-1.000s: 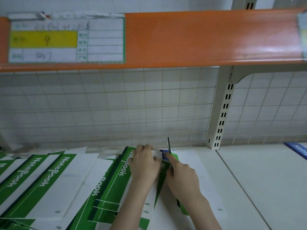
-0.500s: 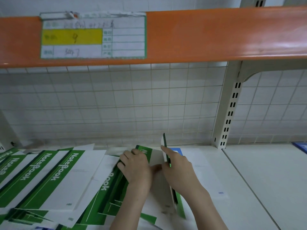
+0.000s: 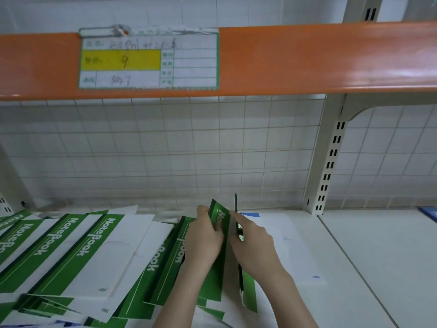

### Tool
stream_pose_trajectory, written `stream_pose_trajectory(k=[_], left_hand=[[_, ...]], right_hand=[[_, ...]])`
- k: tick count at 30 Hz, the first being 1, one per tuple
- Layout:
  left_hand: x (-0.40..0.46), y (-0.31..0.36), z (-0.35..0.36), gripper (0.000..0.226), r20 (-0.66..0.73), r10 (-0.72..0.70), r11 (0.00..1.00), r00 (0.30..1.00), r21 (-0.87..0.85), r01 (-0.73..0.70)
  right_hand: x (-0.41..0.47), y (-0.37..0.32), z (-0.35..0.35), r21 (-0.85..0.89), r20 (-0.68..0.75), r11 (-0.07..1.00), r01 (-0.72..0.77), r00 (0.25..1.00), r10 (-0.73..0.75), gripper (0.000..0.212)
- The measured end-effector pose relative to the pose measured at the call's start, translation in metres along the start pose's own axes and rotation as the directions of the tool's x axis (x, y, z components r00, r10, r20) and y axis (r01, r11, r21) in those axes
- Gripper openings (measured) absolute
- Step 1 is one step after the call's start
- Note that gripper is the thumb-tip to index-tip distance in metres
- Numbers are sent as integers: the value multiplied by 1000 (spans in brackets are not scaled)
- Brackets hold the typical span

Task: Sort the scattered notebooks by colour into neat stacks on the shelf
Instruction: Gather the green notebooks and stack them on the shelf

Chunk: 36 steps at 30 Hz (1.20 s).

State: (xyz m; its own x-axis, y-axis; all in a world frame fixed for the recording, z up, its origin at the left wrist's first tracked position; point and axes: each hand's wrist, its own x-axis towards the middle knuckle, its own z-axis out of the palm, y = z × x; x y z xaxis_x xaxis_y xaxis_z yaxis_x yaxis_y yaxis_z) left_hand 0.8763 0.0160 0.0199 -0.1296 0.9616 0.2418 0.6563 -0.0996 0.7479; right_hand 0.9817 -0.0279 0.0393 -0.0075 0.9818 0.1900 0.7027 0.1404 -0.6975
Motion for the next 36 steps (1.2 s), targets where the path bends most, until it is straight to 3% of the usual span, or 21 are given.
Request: stream_pose_trajectory(k=[3,6,7,10,13,16,19,21,24,28,30,34,36], left_hand=[[-1,2,-1,27,142,-166,915,976,-347,207],[-6,3,1,55,294,-282,781,913,-482,397],[-7,2,2,54,317,-288,768,904,-487,415],[-8,-2,1,12,291,-173,845,941,-448,293],[-10,-6,1,20,257,-188,822,948,-487,295],[-11,-9,-5,23,211,-253,695,944,-639,329],[-7,-3,-18,32,126,-196,606,972,-764,221],[-7,5,-28,34,16,-71,567,997,-822,53],[-9,13,-42,30,-148,128,536,981,-822,-194],[-11,17,-60,23,-304,220,562,927,-737,-375],[-13,17,-63,19,-323,226,620,919,-680,-392],[-20,5,-49,28,-267,146,686,952,-666,-292],[-26,-3,-38,31,-253,79,693,964,-681,-236]], right_hand=[[0,-3,1,31,-18,999,13,1000,-13,57],[-2,-5,9,63,-35,997,43,999,-41,48],[-2,-4,11,58,-31,998,34,999,-32,46],[-1,6,12,83,-17,996,-15,1000,16,48],[-4,16,3,207,-24,976,-73,997,80,41],[-5,33,-8,131,-226,986,-107,965,135,44],[-4,39,-17,186,-259,966,-179,940,224,47],[-4,35,-19,360,-204,923,-138,953,222,18],[-3,21,-15,566,-242,824,25,961,137,37],[-8,3,-7,678,-321,705,208,947,30,30],[-9,-1,-1,703,-336,665,252,942,-2,20],[-10,-1,11,727,-333,642,244,943,18,34],[-11,5,17,738,-303,644,201,952,50,30]])
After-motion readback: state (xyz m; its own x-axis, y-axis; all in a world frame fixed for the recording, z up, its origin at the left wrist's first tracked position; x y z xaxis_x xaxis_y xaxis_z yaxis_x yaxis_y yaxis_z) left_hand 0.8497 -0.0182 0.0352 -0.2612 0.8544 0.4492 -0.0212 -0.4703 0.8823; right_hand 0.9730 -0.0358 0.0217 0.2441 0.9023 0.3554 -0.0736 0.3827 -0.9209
